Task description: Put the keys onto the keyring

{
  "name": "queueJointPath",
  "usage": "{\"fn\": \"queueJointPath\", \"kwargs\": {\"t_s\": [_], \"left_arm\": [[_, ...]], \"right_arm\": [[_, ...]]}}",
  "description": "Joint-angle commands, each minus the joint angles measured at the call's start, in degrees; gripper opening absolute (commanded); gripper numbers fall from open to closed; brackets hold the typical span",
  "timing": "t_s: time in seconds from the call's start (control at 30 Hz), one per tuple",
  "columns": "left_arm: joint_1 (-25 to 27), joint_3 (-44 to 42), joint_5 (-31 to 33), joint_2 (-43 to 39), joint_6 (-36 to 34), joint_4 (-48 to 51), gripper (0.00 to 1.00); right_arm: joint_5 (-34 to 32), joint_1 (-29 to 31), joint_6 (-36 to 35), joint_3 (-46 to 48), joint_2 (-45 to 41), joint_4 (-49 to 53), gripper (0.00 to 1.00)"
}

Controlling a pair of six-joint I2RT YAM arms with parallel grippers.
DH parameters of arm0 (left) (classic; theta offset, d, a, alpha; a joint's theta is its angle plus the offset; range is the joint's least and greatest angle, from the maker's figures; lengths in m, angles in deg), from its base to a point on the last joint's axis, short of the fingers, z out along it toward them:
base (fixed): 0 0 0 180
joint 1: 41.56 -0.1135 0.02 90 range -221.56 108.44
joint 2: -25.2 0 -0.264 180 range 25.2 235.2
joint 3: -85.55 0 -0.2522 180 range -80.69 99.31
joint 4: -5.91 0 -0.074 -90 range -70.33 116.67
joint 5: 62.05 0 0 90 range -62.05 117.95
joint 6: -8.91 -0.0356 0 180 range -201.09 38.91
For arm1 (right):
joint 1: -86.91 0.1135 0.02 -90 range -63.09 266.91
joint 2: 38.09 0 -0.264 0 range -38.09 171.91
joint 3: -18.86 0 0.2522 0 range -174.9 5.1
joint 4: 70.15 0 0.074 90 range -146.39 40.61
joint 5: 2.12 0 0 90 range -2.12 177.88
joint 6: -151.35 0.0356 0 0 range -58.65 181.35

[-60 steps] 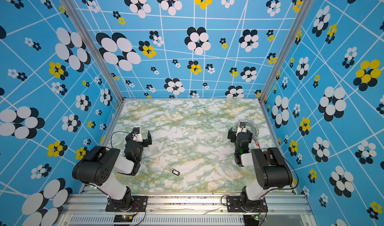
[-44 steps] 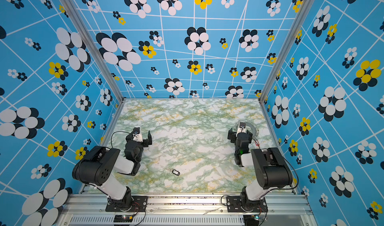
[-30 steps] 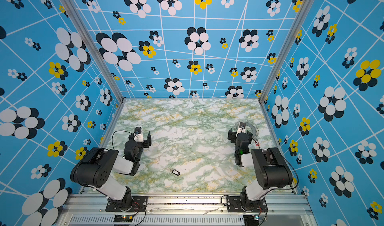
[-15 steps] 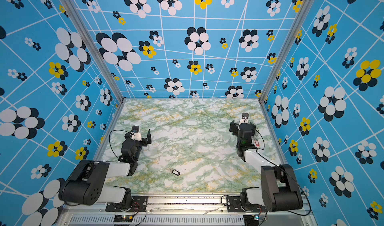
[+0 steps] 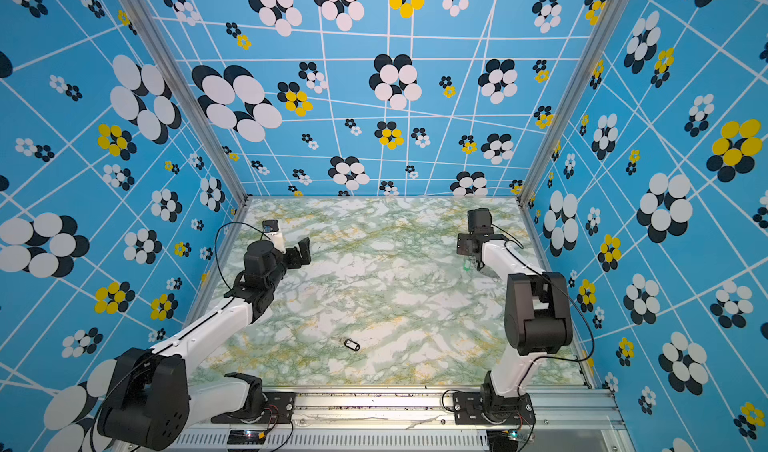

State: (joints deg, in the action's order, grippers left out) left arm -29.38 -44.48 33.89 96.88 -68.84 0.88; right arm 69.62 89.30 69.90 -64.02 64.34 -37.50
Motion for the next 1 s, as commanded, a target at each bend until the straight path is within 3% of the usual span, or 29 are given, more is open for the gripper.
{"fn": "queueJointPath", "kwargs": {"t_s": [0.0,0.2,0.63,0.97], "left_arm": [[1.5,0.1,-3.3,1.6,4.1,5.1,0.99],[3.4,1.8,-4.6,4.6,3.8,6.4,0.99],[4.2,0.5,-4.6,3.9,3.8,5.5,0.99],[4.1,-0.6,-4.5,2.3,4.1,5.9,0.99]], "right_arm": [[5.9,-3.3,3.6,-4.4,2.9,10.4,0.99],[14.3,-6.7,3.2,-11.9,9.1,15.1,0.99],[19.7,-6.7,2.1,-20.3,18.7,20.3,0.99],[27.4,-5.8,2.0,-19.6,19.3,22.5,0.99]]}}
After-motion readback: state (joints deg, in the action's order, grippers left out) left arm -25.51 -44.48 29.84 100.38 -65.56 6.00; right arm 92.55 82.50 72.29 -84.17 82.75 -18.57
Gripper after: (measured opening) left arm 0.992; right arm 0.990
